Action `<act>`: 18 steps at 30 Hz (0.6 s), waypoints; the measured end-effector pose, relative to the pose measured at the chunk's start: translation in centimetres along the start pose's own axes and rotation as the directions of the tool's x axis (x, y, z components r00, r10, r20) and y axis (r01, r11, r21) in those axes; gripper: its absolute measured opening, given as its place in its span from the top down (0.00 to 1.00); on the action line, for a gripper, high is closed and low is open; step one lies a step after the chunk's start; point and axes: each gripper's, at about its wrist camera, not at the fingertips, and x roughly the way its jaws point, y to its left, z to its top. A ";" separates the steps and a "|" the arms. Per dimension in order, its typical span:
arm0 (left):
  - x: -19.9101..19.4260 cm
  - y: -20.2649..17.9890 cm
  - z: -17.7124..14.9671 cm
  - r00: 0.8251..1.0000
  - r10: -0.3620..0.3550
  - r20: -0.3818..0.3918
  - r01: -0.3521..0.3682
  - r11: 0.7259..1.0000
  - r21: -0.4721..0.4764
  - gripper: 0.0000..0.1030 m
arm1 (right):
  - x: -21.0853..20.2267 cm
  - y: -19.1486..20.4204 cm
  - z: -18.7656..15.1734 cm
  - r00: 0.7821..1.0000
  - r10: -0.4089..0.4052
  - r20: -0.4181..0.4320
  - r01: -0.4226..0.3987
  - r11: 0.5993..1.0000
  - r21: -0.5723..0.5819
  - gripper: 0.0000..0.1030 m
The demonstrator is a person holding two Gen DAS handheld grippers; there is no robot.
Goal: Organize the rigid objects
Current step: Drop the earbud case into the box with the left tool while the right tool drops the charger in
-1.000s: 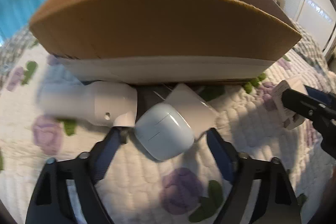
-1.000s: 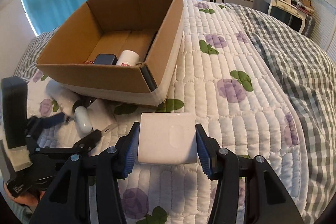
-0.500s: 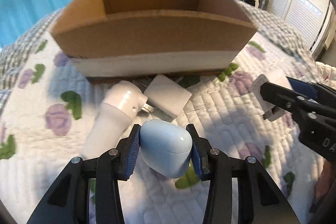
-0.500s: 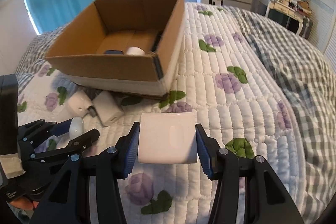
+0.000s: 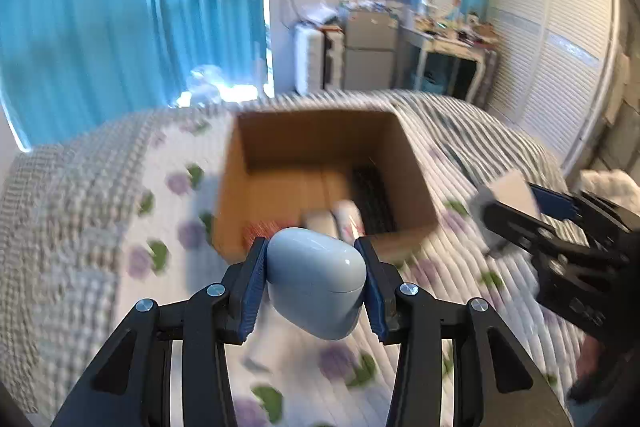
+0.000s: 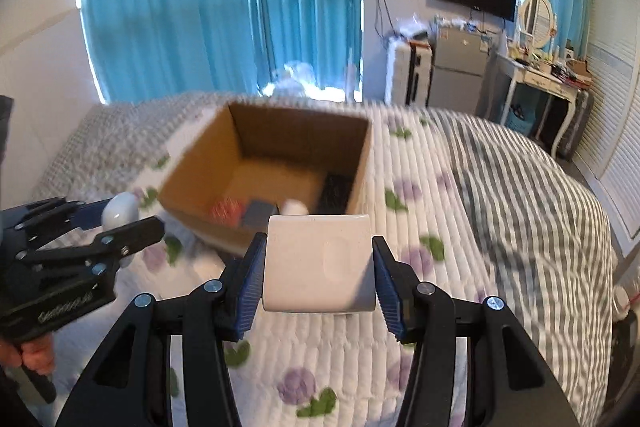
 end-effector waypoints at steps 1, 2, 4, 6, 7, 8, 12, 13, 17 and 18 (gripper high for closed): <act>0.4 0.3 1.1 1.000 0.016 0.010 -0.016 1.000 0.001 0.57 | -0.1 0.1 1.2 1.000 -0.001 0.016 0.001 1.000 -0.011 0.52; 0.7 0.4 1.6 1.000 0.018 0.012 -0.018 1.000 0.005 0.57 | 0.0 0.3 1.9 1.000 -0.007 0.025 0.008 1.000 -0.022 0.52; 2.6 1.0 3.1 1.000 0.011 -0.008 -0.011 1.000 0.002 0.57 | 0.6 0.6 3.7 0.999 -0.014 0.046 0.016 0.999 -0.045 0.52; 4.6 1.2 3.8 0.999 0.035 -0.030 -0.035 0.999 0.017 0.57 | 1.4 0.6 4.9 0.999 -0.007 0.054 0.010 0.999 -0.053 0.52; 5.7 1.3 4.0 0.998 0.048 -0.039 -0.047 0.998 0.031 0.57 | 2.0 0.6 5.5 0.998 -0.003 0.056 0.006 0.998 -0.057 0.52; 6.7 1.4 4.1 0.998 0.048 -0.047 -0.046 0.998 0.043 0.57 | 2.9 0.6 6.0 0.998 -0.001 0.055 0.005 0.998 -0.060 0.52; 10.1 1.7 4.1 0.997 0.017 -0.074 -0.014 0.999 0.043 0.57 | 6.4 0.2 6.7 0.999 0.019 0.034 -0.017 0.998 -0.058 0.52; 10.6 1.7 3.8 0.997 0.016 -0.080 -0.013 0.999 0.045 0.57 | 7.4 0.0 6.7 0.999 0.028 0.023 -0.027 0.998 -0.052 0.52; 12.9 1.5 3.1 0.994 0.029 -0.101 -0.023 0.998 0.060 0.57 | 10.4 -0.7 5.8 0.998 0.058 -0.012 -0.058 0.998 -0.037 0.52; 13.2 1.4 2.9 0.994 0.031 -0.103 -0.025 0.998 0.056 0.57 | 11.0 -0.9 5.5 0.998 0.061 -0.021 -0.062 0.997 -0.036 0.52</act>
